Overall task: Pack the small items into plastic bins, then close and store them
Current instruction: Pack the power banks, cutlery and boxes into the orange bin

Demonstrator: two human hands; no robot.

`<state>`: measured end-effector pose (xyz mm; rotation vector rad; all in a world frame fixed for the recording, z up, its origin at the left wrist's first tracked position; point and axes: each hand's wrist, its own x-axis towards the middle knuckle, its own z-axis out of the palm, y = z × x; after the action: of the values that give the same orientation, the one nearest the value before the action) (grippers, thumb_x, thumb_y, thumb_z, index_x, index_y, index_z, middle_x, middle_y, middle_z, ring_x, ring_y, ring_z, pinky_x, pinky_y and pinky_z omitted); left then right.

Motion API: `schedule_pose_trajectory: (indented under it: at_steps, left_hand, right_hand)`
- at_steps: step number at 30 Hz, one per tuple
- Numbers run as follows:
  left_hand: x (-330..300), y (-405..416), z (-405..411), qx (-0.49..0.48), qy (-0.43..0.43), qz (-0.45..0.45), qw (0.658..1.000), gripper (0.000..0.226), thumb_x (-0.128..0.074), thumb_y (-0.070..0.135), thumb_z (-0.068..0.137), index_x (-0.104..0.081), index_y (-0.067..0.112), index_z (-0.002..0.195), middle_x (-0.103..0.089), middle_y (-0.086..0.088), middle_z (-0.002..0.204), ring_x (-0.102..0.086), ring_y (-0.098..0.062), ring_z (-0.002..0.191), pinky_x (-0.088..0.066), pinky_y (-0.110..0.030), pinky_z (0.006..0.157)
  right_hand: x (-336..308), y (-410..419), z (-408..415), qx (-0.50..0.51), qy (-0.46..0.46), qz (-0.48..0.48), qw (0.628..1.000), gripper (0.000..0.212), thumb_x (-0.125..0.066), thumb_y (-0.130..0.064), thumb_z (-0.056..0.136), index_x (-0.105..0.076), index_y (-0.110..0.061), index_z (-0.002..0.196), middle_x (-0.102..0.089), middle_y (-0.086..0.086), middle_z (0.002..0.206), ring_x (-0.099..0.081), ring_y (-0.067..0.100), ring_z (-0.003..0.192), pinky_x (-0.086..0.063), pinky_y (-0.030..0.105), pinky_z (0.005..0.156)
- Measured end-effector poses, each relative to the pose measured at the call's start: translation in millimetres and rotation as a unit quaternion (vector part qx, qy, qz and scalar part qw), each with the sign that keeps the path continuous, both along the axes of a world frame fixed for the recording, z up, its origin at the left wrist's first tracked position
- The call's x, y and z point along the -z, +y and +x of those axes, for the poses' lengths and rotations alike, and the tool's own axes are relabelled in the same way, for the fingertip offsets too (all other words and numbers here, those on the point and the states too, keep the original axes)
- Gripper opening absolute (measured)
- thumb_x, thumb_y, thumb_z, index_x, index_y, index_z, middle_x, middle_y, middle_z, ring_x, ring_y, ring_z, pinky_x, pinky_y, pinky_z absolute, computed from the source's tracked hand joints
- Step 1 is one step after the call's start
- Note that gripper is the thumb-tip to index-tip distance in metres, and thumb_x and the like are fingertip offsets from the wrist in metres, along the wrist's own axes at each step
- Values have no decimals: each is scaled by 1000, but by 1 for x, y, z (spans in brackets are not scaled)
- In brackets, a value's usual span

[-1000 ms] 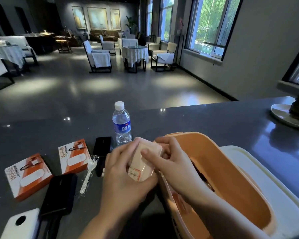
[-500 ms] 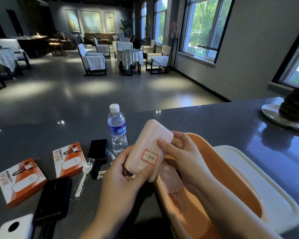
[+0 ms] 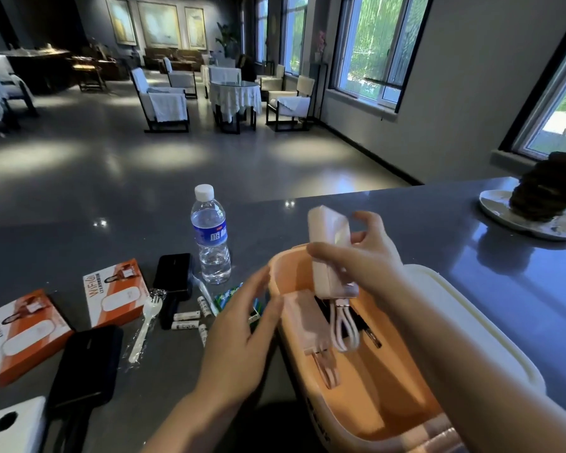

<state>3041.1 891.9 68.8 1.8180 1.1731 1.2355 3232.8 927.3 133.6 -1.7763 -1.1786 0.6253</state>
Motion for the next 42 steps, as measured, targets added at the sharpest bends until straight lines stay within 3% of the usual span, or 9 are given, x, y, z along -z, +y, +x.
schedule_pose_trajectory:
  at_steps: [4, 7, 18, 23, 25, 30, 36, 39, 42]
  left_hand:
    - [20, 5, 4, 10, 56, -29, 998, 53, -49, 55, 82, -36, 49, 133, -30, 36, 141, -22, 17, 132, -20, -14, 112]
    - [30, 7, 12, 42, 115, -33, 992, 66, -52, 55, 83, -24, 43, 142, -10, 30, 150, 2, 16, 137, 0, -4, 107]
    - [46, 1, 12, 74, 118, -75, 987, 67, -51, 50, 90, -14, 47, 146, 4, 38, 149, 9, 17, 136, -4, -20, 115]
    - [48, 2, 13, 77, 111, -89, 987, 67, -50, 54, 89, -12, 53, 144, 5, 44, 146, 8, 19, 135, -6, -24, 114]
    - [49, 2, 13, 75, 106, -93, 987, 67, -51, 54, 89, -12, 54, 143, 5, 47, 144, 8, 20, 134, -7, -24, 113]
    - [53, 1, 16, 77, 81, -105, 988, 67, -52, 53, 88, -13, 56, 142, 5, 50, 142, 8, 26, 129, -7, -23, 109]
    - [53, 1, 15, 81, 84, -95, 989, 67, -50, 55, 88, -12, 55, 143, 5, 49, 143, 6, 23, 132, -8, -22, 108]
    - [53, 1, 13, 80, 94, -90, 988, 66, -50, 54, 90, -12, 54, 144, 6, 48, 143, 7, 23, 132, -7, -20, 107]
    - [51, 2, 10, 81, 105, -81, 988, 65, -50, 56, 89, -14, 53, 144, 3, 46, 145, 5, 24, 132, -7, -13, 105]
  right_hand:
    - [46, 8, 14, -43, -221, -134, 965, 89, -72, -71, 43, -30, -42, 116, -50, -14, 100, -54, 10, 84, -41, 28, 58]
    - [76, 12, 11, -71, -262, -198, 942, 95, -72, -72, 42, -33, -39, 122, -50, -14, 98, -54, 9, 83, -35, 25, 52]
    - [98, 38, -14, -115, -360, -236, 895, 92, -64, -72, 64, -35, -19, 134, -57, 0, 114, -59, 20, 101, -52, 34, 77]
    - [89, 39, 11, -136, -217, -224, 941, 33, -51, -41, 94, -54, -22, 120, -63, -3, 106, -62, 13, 88, -56, 33, 78]
    - [88, 35, 26, -150, -248, -252, 923, 25, -46, -26, 98, -59, -20, 118, -65, 2, 112, -63, 16, 92, -54, 32, 83]
    - [97, 21, 32, -281, -294, -337, 849, 56, -55, -8, 92, -39, -23, 143, -57, 5, 127, -59, 23, 106, -53, 35, 87]
    - [107, 20, 31, -316, -408, -345, 784, 81, -59, -17, 93, -6, -26, 155, -2, -1, 162, -29, 24, 141, -36, 39, 109]
    - [101, 19, 29, -305, -370, -351, 804, 73, -56, -15, 94, -15, -24, 154, -19, 2, 159, -41, 23, 133, -42, 34, 99]
    - [83, 15, 26, -243, -311, -307, 866, 53, -50, -12, 95, -37, -24, 144, -56, 3, 129, -58, 17, 102, -50, 27, 81]
